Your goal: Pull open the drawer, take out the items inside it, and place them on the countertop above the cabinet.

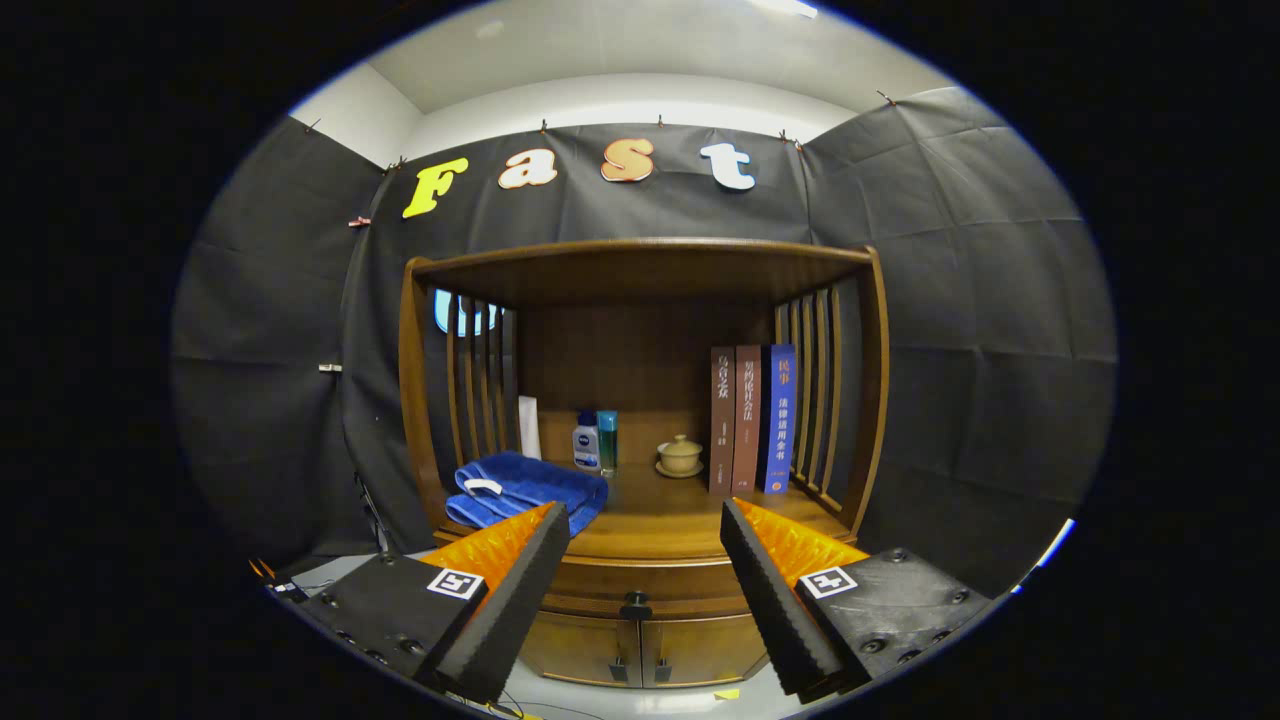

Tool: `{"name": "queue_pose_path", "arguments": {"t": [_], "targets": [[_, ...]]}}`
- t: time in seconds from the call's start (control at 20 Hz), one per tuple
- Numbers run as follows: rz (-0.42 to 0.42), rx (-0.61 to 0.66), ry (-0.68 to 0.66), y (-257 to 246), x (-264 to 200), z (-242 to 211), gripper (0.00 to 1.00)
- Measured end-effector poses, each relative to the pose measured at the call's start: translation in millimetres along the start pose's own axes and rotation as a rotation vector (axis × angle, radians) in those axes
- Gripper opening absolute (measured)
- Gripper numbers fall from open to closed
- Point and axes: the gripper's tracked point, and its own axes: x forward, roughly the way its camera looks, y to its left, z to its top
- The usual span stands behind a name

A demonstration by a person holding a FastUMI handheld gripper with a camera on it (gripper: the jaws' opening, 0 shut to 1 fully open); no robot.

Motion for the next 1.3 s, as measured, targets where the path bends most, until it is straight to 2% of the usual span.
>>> {"name": "queue_pose_path", "arguments": {"t": [0.7, 1.0, 1.1, 1.2, 1.3], "targets": [[-0.007, 0.032, 0.229, -1, 94, -176, 0.99], [-0.031, 0.041, 0.294, -8, 119, -220, 0.98], [-0.030, 0.029, 0.321, -6, 127, -233, 0.92], [-0.009, 0.019, 0.356, 2, 131, -243, 0.81], [-0.015, -0.010, 0.349, 2, 128, -241, 0.57]]}}
